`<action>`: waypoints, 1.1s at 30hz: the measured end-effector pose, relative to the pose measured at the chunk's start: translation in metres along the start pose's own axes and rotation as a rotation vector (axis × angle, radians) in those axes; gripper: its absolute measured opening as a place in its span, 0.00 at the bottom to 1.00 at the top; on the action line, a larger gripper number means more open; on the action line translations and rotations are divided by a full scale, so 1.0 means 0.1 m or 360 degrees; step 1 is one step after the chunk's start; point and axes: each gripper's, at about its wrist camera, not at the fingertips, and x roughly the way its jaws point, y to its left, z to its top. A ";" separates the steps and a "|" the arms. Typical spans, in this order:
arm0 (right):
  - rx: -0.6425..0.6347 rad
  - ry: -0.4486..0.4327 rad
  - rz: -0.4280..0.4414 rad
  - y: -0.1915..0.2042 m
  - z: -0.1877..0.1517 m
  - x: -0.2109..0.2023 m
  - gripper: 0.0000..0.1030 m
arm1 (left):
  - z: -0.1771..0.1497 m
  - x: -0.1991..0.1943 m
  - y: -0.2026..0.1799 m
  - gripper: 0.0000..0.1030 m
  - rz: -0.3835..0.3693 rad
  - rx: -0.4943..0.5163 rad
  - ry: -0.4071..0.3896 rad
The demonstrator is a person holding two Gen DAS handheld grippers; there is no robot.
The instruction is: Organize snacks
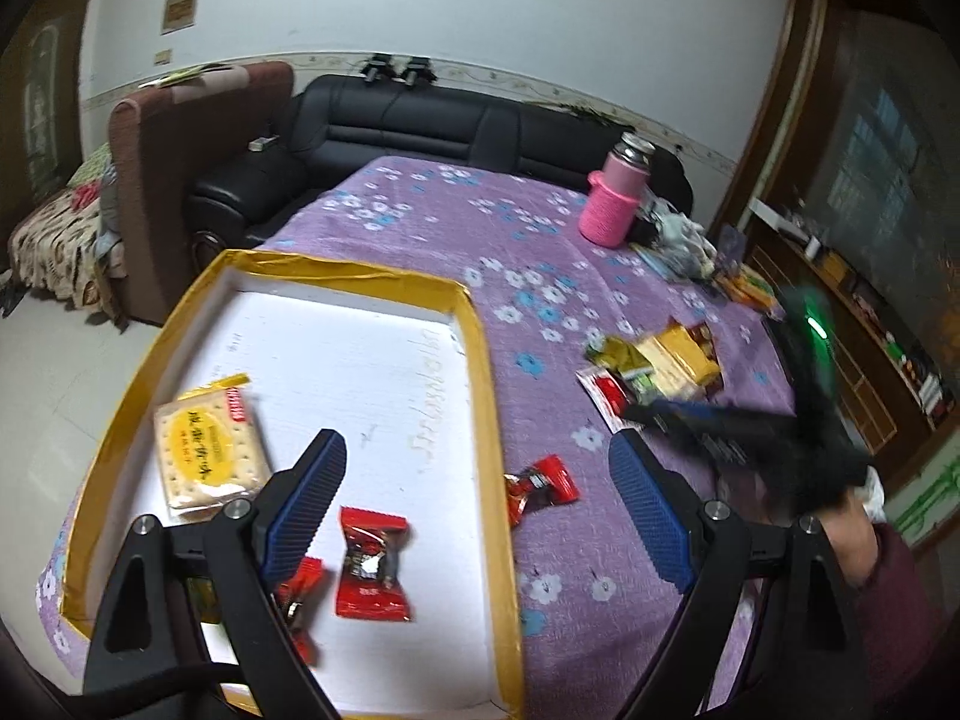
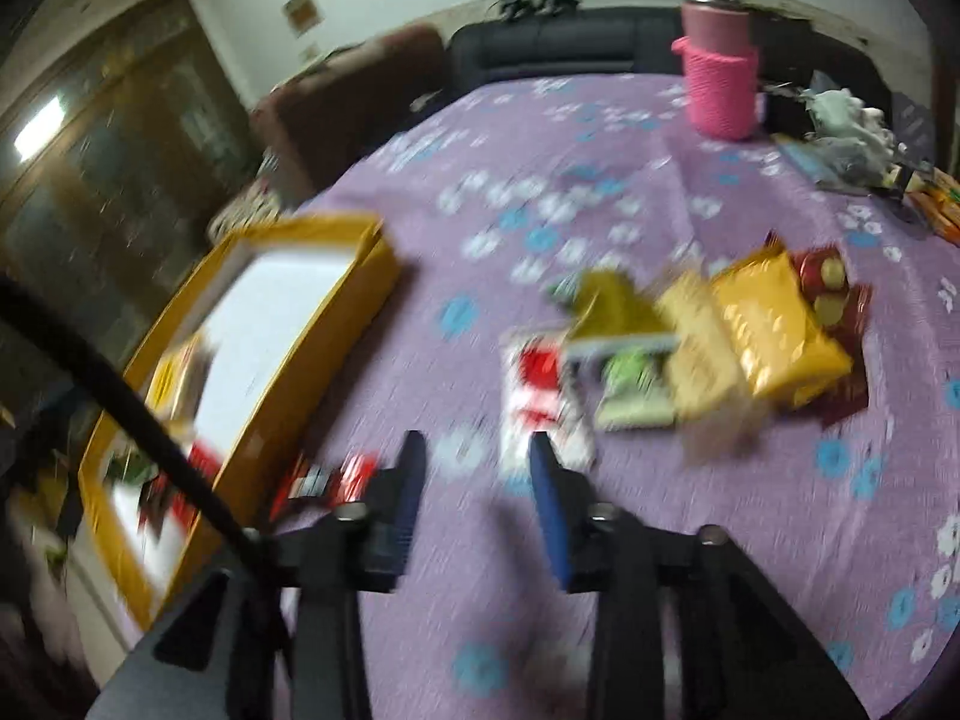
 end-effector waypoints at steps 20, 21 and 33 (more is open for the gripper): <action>-0.0305 0.0136 -0.0271 0.09 -0.38 -0.15 0.38 | 0.05 0.04 -0.11 0.87 -0.0186 0.0052 0.0062; -0.0392 0.0106 -0.0181 0.21 -0.40 -0.18 0.38 | 0.06 0.03 -0.05 0.87 -0.0195 -0.0001 0.0062; -0.0840 0.0171 0.0221 0.93 -0.29 0.53 0.22 | 0.00 -0.23 0.37 0.87 -0.0126 -0.0167 0.0036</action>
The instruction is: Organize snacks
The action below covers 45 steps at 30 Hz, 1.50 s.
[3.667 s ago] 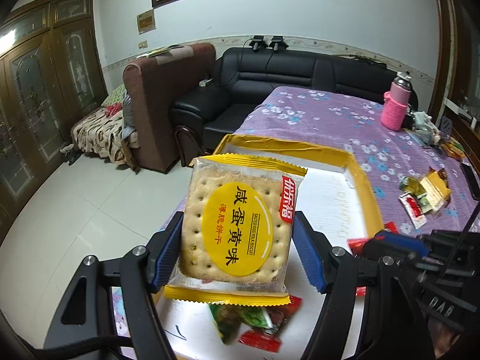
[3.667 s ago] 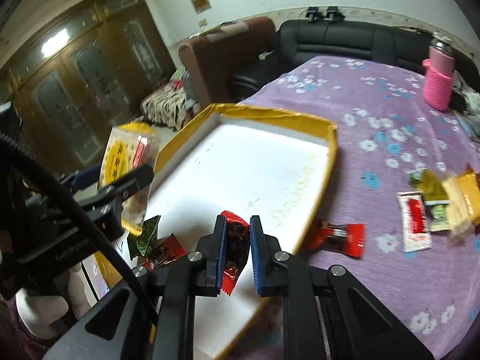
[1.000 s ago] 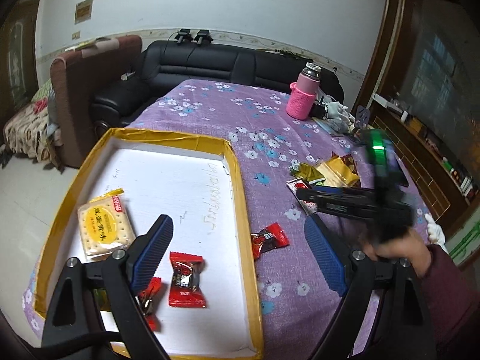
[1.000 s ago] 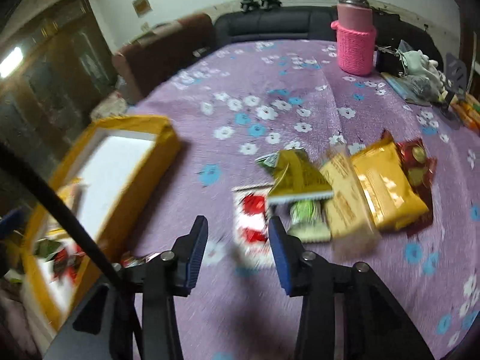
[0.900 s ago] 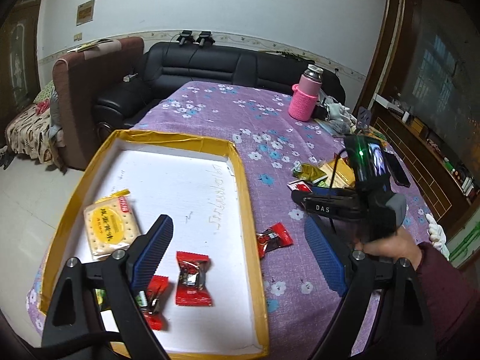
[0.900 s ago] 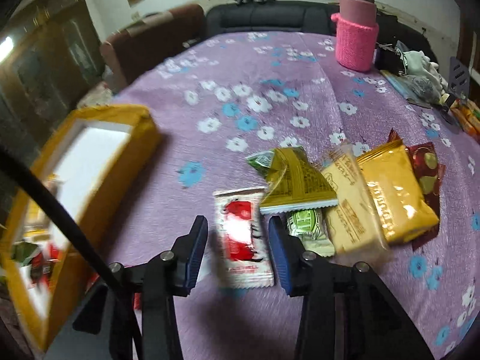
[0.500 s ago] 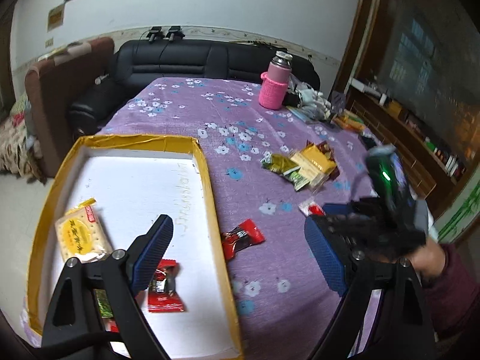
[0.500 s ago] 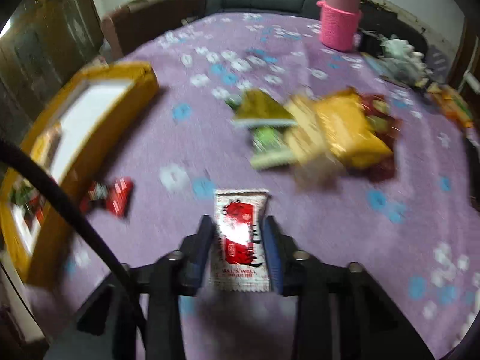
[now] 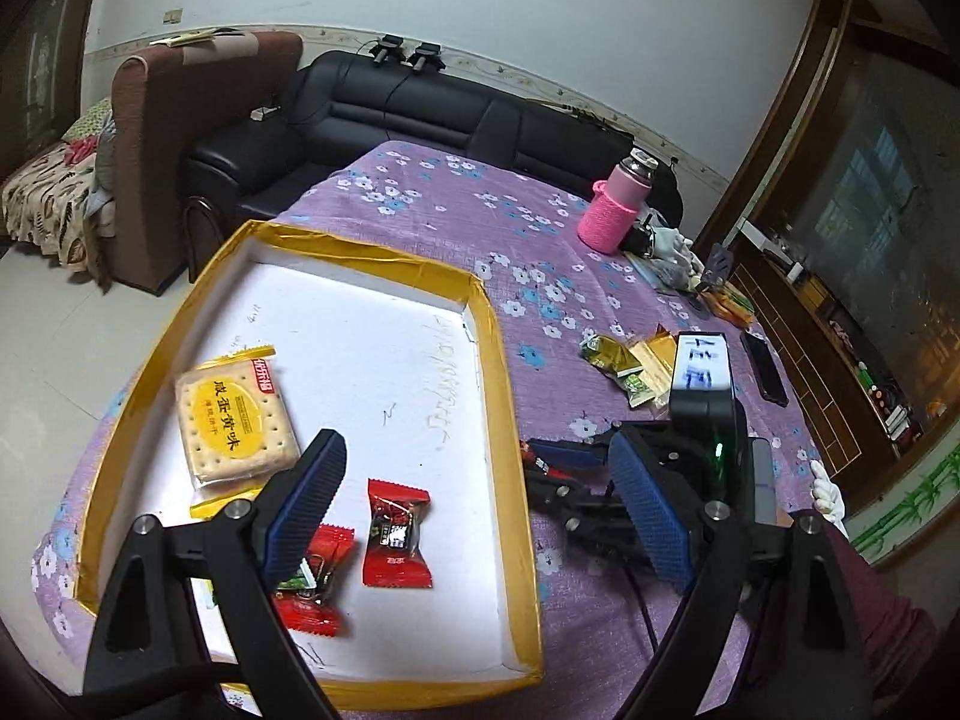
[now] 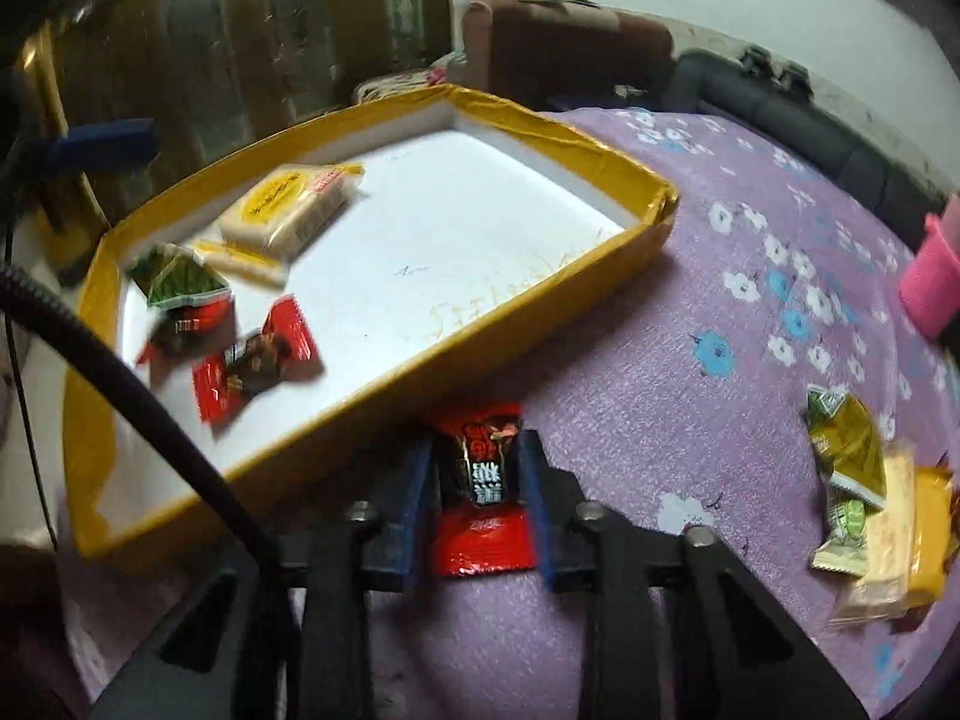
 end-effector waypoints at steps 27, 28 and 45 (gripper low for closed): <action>0.0688 -0.0013 -0.0483 -0.84 -0.94 -0.88 0.19 | -0.52 1.36 -1.29 0.80 0.0043 0.0333 0.0428; 0.0721 -0.0026 -0.0479 -0.90 -0.96 -0.90 0.18 | -0.52 1.41 -1.31 0.80 0.0057 0.0346 0.0426; 0.0752 -0.0253 -0.0452 -0.58 -1.03 -1.51 0.18 | -0.50 1.13 -1.17 0.29 0.0049 0.0352 0.0279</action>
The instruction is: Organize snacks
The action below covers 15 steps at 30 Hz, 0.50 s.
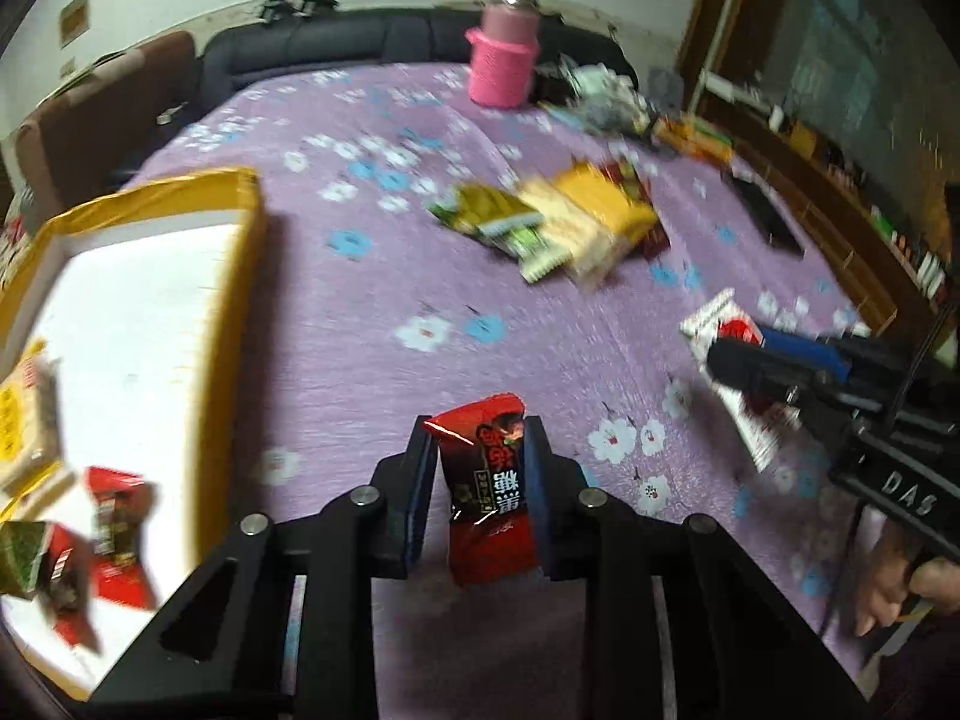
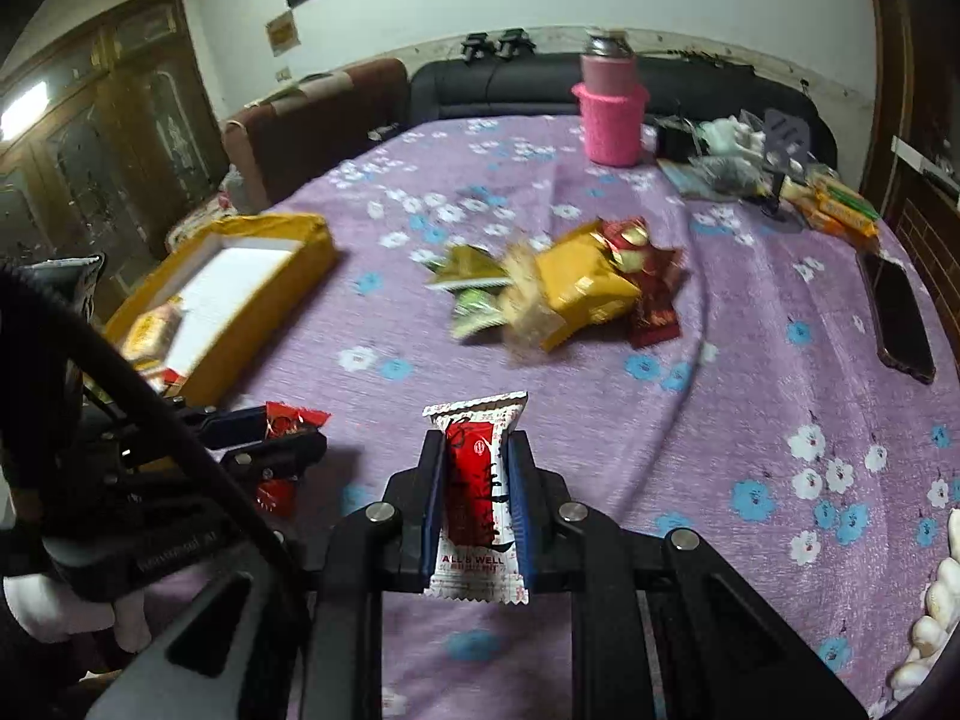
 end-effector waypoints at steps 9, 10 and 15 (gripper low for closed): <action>-0.0123 0.0002 0.0265 0.79 0.31 0.08 0.17 | 0.12 -0.71 1.00 0.29 0.0059 -0.0344 -0.0227; -0.0143 0.0005 0.0303 0.91 0.36 0.11 0.17 | 0.13 -0.74 1.12 0.29 0.0081 -0.0377 -0.0231; -0.0193 0.0071 0.0443 1.42 0.54 0.43 0.17 | 0.13 -0.72 1.69 0.29 0.0168 -0.0522 -0.0194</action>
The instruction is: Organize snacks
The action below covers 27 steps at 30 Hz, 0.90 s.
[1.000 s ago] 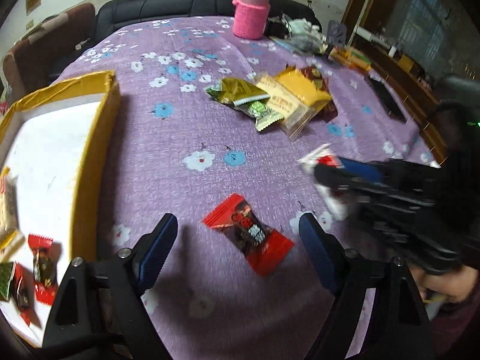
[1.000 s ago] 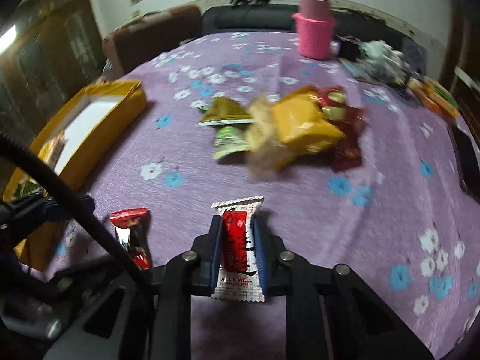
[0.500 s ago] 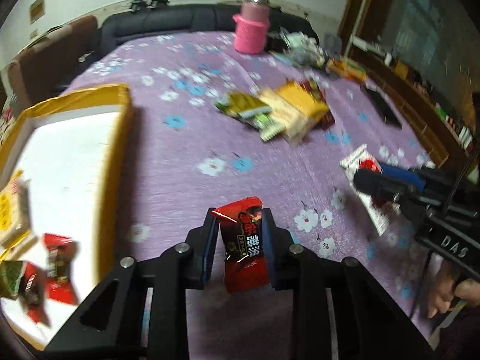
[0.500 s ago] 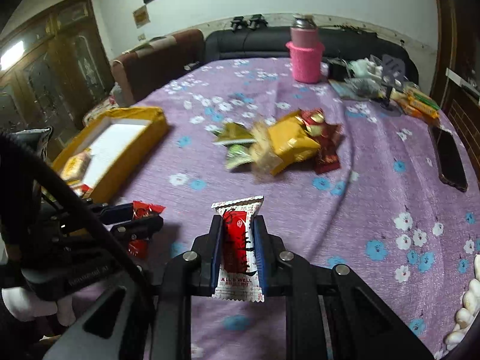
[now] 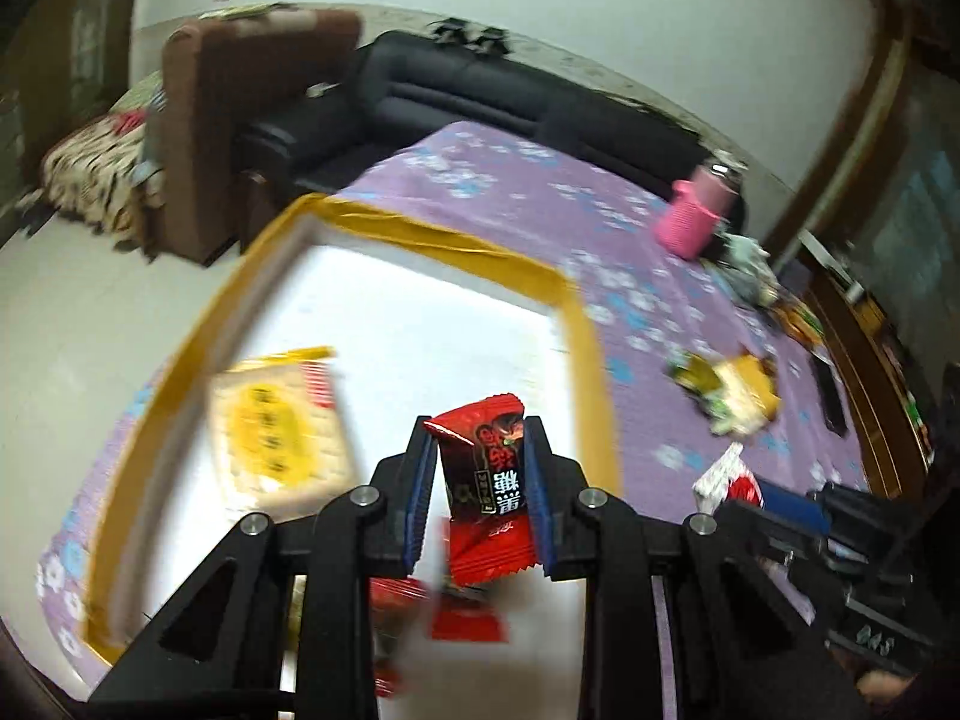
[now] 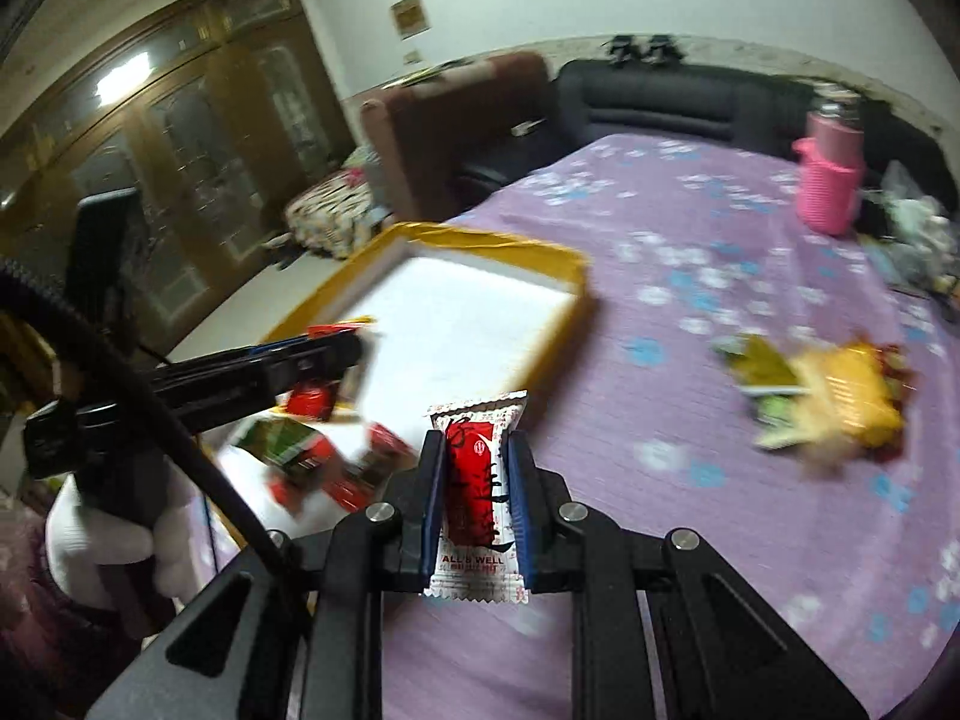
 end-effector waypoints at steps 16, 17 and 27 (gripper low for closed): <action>-0.0021 0.0201 -0.0025 0.32 0.17 1.04 0.21 | 0.16 0.29 0.36 0.35 -0.0008 -0.0078 0.0111; -0.0029 0.0193 -0.0031 0.33 0.17 1.04 0.21 | 0.16 0.28 0.36 0.41 -0.0021 -0.0088 0.0111; 0.0134 -0.0070 -0.0132 -0.26 0.24 0.33 0.37 | 0.07 -0.15 0.30 0.70 -0.0146 -0.0232 0.0000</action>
